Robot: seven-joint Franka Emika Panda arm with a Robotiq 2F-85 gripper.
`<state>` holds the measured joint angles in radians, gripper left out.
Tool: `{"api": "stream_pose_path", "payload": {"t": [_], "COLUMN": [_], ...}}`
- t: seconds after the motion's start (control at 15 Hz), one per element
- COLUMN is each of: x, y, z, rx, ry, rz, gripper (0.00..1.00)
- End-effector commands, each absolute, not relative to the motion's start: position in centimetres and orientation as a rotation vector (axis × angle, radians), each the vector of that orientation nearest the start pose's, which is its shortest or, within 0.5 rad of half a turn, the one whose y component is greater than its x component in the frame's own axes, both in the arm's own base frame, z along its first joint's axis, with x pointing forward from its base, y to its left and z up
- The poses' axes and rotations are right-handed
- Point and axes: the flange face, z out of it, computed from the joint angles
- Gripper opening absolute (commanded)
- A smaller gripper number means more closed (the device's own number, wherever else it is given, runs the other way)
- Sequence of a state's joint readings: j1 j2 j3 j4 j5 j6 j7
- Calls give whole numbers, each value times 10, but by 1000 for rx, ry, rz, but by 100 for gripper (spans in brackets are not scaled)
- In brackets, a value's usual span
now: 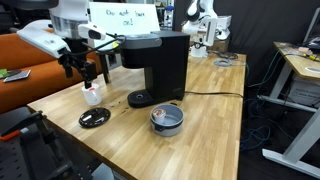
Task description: Put the lid on the pot
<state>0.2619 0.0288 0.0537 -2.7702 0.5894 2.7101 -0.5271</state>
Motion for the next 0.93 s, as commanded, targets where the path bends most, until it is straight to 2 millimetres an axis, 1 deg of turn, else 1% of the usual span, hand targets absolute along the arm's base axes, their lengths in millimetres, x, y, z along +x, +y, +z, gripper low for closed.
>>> {"api": "stream_pose_path", "payload": {"t": [0.0,0.27,0.33,0.4,0.53,0.87], "x": [363,354,353,348,348,352], "y": [95,101,102,101,103,103], "z": [170,130,123,133,122,122], "rx": [-2874,-2886,-2880,-2884,-2879,-2878], "ry": [-461,-556,-578,-559,-578,-577], "rz": [132,276,302,291,320,313], "gripper": [100,100,100,100,100,100]}}
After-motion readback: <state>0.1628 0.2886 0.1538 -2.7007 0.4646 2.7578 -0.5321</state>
